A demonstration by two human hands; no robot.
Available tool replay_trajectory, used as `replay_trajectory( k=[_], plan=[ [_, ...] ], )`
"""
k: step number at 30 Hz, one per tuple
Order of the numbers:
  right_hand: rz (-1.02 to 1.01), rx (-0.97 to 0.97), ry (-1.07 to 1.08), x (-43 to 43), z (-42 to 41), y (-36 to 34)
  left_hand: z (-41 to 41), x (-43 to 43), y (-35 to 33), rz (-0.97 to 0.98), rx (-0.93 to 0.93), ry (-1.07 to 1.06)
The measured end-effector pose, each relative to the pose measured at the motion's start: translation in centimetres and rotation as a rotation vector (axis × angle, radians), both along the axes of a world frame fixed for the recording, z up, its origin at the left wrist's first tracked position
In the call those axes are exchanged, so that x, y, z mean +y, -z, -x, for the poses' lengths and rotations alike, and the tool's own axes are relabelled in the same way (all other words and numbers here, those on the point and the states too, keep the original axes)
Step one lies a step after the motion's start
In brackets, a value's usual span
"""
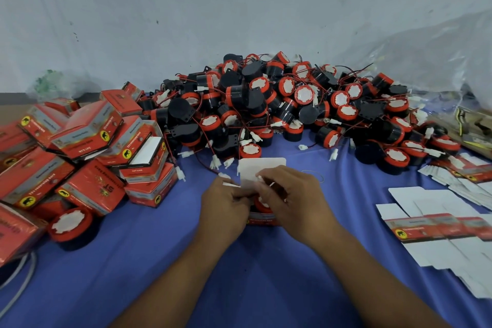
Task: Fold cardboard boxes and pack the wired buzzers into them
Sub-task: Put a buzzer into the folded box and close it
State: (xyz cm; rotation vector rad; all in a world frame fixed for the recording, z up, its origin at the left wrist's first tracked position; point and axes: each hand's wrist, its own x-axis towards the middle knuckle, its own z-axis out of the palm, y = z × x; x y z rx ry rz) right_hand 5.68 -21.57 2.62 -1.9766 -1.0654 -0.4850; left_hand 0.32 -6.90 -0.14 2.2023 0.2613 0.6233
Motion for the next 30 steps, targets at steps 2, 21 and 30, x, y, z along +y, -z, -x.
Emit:
replay_trajectory(
  k=[2, 21, 30],
  plan=[
    [0.031, 0.013, -0.019, 0.0, 0.3, -0.3, -0.3, 0.2, 0.1, 0.063, 0.045, -0.042],
    [0.281, -0.072, -0.206, 0.2, -0.4, 0.9, 0.4, 0.3, 1.2, 0.765, -0.112, -0.007],
    [0.400, -0.031, -0.059, -0.2, -0.2, 1.4, 1.0, -0.7, 0.9, 0.500, -0.184, -0.042]
  ],
)
